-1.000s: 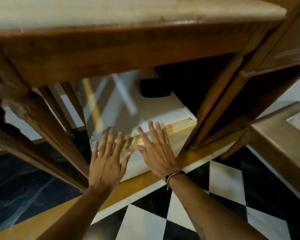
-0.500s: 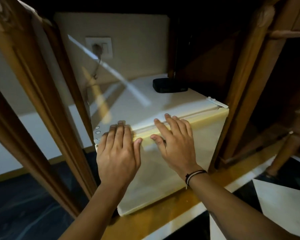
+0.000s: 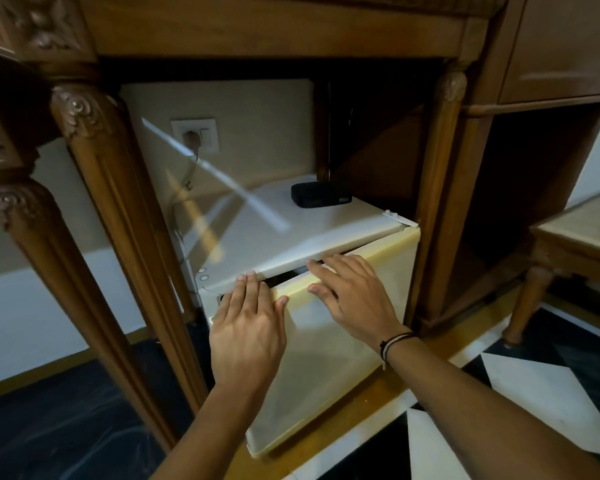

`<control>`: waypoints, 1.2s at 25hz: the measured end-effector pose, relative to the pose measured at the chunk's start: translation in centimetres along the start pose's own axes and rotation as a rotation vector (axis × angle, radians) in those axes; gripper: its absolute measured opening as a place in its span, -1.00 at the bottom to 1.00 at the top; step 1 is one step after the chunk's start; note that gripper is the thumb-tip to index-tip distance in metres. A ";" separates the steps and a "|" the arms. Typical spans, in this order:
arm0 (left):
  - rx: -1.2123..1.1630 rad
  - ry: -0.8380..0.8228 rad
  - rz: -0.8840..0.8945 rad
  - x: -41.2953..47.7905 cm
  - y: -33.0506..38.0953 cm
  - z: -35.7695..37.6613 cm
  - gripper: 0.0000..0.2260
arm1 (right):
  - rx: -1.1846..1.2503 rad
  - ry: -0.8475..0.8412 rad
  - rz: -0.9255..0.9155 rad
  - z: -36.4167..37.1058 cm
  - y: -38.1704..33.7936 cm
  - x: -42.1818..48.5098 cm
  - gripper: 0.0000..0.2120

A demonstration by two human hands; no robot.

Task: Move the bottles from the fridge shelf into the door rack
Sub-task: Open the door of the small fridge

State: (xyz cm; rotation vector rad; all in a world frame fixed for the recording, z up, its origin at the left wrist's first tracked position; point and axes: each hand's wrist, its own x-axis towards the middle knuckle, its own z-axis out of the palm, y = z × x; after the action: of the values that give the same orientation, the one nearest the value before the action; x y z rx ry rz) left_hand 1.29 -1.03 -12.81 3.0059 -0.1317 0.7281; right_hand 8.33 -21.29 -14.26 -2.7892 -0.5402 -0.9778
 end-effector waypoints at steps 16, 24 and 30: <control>0.012 -0.009 0.209 6.3 -6.4 2.4 -0.33 | 0.306 -0.374 0.214 -13.1 7.9 -8.3 -0.41; -0.027 -0.052 0.120 8.9 -6.4 1.7 -0.38 | 0.158 -0.686 0.310 -18.4 12.3 -10.7 -0.57; 0.115 0.024 0.113 7.5 -7.0 2.0 -0.42 | -0.059 -0.518 0.365 -18.4 15.4 -13.2 -0.52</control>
State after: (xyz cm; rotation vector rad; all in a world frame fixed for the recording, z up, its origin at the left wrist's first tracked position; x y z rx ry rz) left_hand 9.48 5.30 -11.32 3.1181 -0.2707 0.8089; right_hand -6.11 -43.83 -8.34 -3.0332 -0.0374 -0.1987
